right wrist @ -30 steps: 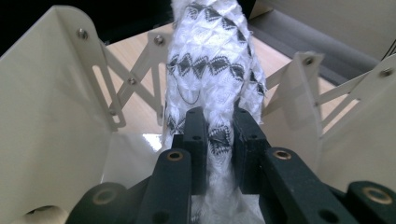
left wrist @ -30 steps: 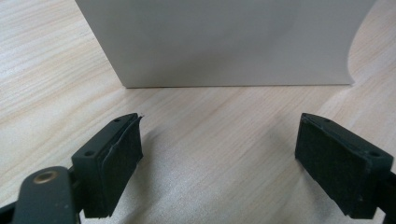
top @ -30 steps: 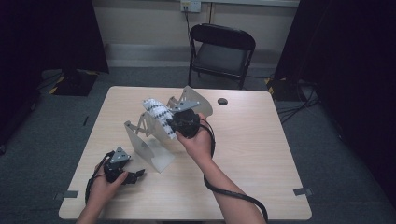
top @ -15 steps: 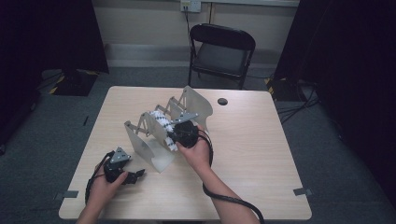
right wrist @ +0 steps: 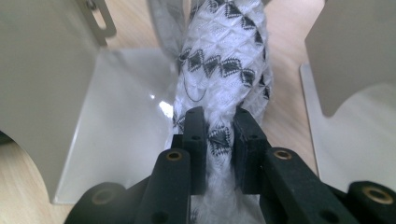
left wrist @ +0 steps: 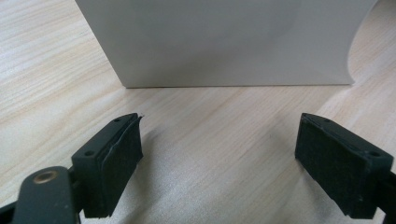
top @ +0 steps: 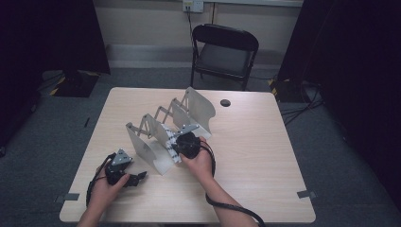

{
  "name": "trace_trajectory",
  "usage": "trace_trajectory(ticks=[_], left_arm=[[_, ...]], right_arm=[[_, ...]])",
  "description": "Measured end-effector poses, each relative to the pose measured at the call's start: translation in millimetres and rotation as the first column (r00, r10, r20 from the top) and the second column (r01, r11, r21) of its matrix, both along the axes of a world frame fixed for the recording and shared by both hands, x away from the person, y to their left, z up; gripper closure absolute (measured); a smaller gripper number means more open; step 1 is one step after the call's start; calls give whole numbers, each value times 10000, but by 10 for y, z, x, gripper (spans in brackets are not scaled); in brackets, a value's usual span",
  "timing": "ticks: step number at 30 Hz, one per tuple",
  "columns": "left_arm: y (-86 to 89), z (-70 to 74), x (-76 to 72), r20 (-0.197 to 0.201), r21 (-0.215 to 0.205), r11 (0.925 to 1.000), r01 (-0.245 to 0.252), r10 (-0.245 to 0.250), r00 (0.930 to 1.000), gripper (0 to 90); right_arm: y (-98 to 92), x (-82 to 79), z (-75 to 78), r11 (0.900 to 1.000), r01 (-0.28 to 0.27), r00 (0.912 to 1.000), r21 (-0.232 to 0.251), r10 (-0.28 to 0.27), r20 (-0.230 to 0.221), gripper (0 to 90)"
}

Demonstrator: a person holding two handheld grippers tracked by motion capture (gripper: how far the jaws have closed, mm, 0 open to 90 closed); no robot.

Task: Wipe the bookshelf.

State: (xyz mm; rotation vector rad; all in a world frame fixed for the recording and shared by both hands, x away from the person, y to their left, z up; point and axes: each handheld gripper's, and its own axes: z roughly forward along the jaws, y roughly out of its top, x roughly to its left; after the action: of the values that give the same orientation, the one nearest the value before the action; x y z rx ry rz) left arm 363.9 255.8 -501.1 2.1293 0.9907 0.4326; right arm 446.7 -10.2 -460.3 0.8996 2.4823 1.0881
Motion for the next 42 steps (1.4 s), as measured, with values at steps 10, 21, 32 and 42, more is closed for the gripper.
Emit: trace_trajectory(ticks=[10, 21, 32, 42], left_arm=[[0, 0, 0, 2, -1, 10000, -1, 1, 10000, 144], [0, 0, 0, 4, -3, 10000, -4, 4, 10000, 144], [0, 0, 0, 6, 2, 10000, -3, 3, 10000, 144], [-1, -1, -1, 11, -6, 10000, -20, 20, 10000, 144]], right_arm=[[-63, -39, -157, 9995, -121, 9999, -282, 119, -65, 764], [-147, -125, -160, 9987, -327, 9995, -378, 326, -29, 753], [-330, -306, -184, 9983, -492, 9988, -312, 490, -54, 745], [-467, -436, -209, 9973, -622, 9981, -398, 621, -40, 740]])
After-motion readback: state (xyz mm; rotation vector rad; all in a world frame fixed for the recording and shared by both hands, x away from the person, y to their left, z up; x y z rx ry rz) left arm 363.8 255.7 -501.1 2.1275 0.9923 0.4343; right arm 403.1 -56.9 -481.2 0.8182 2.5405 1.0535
